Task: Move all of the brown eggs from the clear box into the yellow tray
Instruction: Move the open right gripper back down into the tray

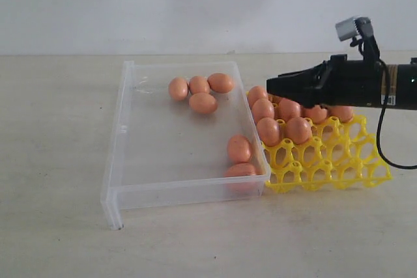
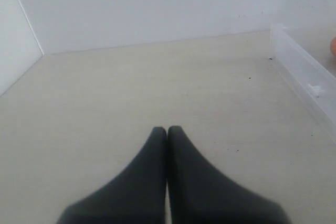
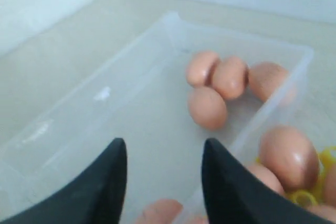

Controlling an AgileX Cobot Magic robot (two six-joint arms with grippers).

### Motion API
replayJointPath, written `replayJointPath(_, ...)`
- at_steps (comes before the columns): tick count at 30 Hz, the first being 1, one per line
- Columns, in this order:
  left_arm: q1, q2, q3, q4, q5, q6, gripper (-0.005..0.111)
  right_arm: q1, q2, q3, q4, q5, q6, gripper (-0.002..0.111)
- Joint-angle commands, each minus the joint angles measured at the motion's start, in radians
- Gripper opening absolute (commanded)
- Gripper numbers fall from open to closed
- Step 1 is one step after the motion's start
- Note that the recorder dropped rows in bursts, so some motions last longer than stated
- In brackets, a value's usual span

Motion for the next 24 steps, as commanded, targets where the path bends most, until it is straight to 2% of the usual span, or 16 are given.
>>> replayJointPath(1, -0.004, 0.003, 0.0, 0.002, -0.003, -0.004, -0.004, 0.05, -0.094, -0.006, 0.019, -0.101, -0.008, 0.01)
replayJointPath(2, -0.004, 0.003, 0.0, 0.002, -0.003, -0.004, -0.004, 0.072, -0.116, -0.012, 0.019, -0.094, -0.023, 0.003)
replayJointPath(3, -0.004, 0.003, 0.0, 0.002, -0.003, -0.004, -0.004, 0.113, -0.135, -0.024, 0.016, -0.072, -0.04, 0.0)
replayJointPath(6, -0.004, 0.003, 0.0, 0.002, -0.003, -0.004, -0.004, 0.245, -0.168, -0.076, 0.016, 0.099, -0.097, 0.0)
replayJointPath(8, -0.004, 0.003, 0.0, 0.002, -0.003, -0.004, -0.004, 0.35, -0.171, -0.119, 0.016, 0.304, -0.151, 0.0)
replayJointPath(12, -0.004, 0.003, 0.0, 0.002, -0.003, -0.004, -0.004, 0.591, -0.15, -0.221, 0.016, 0.908, -0.187, 0.0)
replayJointPath(15, -0.004, 0.003, 0.0, 0.002, -0.003, -0.004, -0.004, 0.708, -0.11, -0.28, 0.016, 1.21, -0.185, 0.0)
replayJointPath(17, -0.004, 0.003, 0.0, 0.002, -0.003, -0.004, -0.004, 0.748, -0.078, -0.305, 0.016, 1.304, -0.165, 0.0)
replayJointPath(19, -0.004, 0.003, 0.0, 0.002, -0.003, -0.004, -0.004, 0.752, -0.048, -0.326, 0.047, 1.315, -0.147, 0.0)
replayJointPath(21, -0.004, 0.003, 0.0, 0.002, -0.003, -0.004, -0.004, 0.74, -0.018, -0.354, 0.169, 1.321, -0.16, 0.0)
replayJointPath(22, -0.004, 0.003, 0.0, 0.002, -0.003, -0.004, -0.004, 0.733, -0.008, -0.367, 0.229, 1.325, -0.192, 0.0)
replayJointPath(24, -0.004, 0.003, 0.0, 0.002, -0.003, -0.004, -0.004, 0.726, 0.015, -0.411, 0.393, 1.387, -0.376, 0.0)
